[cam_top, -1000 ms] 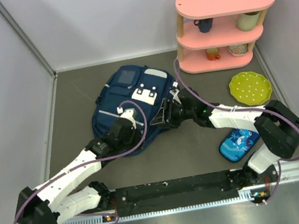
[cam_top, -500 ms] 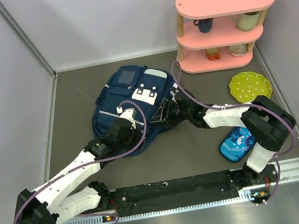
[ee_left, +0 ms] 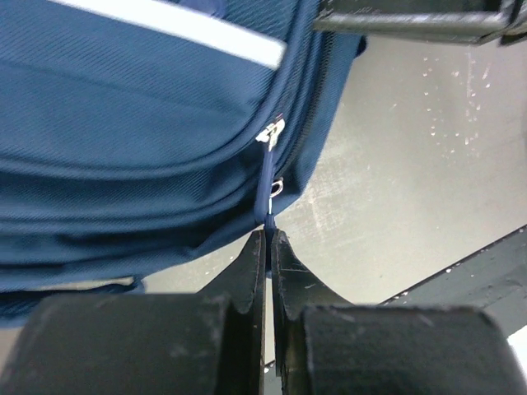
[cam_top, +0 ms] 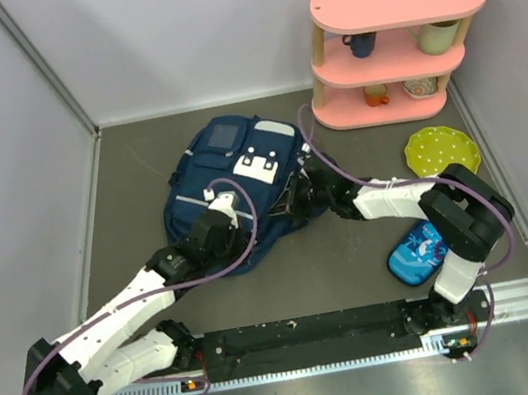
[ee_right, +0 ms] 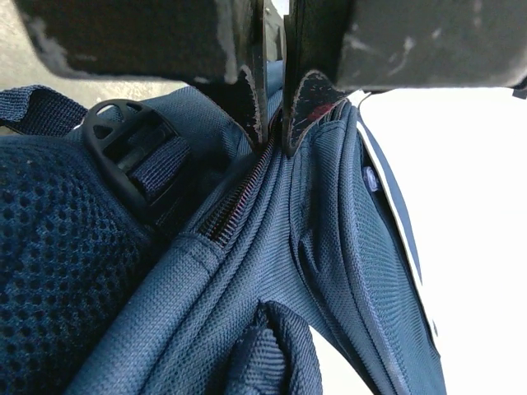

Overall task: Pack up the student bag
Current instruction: Unzip the student bag at the center of the board.

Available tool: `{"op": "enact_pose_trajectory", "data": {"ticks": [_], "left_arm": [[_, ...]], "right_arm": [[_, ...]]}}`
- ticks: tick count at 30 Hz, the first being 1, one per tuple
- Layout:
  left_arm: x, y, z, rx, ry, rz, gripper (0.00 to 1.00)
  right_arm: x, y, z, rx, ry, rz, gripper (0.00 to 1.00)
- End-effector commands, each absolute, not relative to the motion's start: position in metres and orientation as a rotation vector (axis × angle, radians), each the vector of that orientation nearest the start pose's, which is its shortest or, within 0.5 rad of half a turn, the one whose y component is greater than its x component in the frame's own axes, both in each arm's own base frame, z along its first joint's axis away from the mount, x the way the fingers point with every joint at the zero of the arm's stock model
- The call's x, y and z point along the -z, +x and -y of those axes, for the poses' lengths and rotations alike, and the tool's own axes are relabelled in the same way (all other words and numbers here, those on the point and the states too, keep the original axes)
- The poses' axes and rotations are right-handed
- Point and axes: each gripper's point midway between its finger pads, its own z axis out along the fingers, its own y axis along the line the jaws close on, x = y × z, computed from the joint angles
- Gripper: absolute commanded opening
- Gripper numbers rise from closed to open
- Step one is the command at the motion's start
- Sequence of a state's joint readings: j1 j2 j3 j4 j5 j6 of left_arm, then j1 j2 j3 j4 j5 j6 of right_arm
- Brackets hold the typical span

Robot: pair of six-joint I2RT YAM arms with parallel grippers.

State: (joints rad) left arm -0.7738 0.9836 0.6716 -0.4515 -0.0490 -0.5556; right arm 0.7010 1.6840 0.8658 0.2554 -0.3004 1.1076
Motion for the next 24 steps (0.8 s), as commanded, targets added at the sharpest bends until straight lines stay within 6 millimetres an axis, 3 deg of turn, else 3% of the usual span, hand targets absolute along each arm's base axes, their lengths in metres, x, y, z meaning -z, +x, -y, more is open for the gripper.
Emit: {"op": "enact_pose_trajectory", "data": {"ticks": [1, 2, 6, 13, 20, 24], "left_arm": [[-0.121, 0.193, 0.178, 0.418, 0.191, -2.396, 0.00], [-0.117, 0.193, 0.169, 0.362, 0.145, -2.411, 0.00], [-0.106, 0.194, 0.133, 0.131, 0.068, -2.436, 0.00], [-0.115, 0.229, 0.087, -0.073, -0.102, -2.381, 0.00], [-0.121, 0.261, 0.054, -0.112, -0.177, -2.343, 0.00], [-0.115, 0.270, 0.052, -0.094, -0.187, -2.359, 0.00]], "right_arm": [[-0.137, 0.328, -0.327, -1.193, 0.286, -2.282, 0.00], [-0.141, 0.336, -0.317, -1.172, 0.291, -2.267, 0.00], [-0.148, 0.339, -0.308, -1.151, 0.251, -2.270, 0.00], [-0.152, 0.336, -0.299, -1.105, 0.198, -2.278, 0.00], [-0.157, 0.338, -0.290, -1.082, 0.147, -2.284, 0.00], [-0.159, 0.336, -0.295, -1.112, 0.106, -2.289, 0.00]]}}
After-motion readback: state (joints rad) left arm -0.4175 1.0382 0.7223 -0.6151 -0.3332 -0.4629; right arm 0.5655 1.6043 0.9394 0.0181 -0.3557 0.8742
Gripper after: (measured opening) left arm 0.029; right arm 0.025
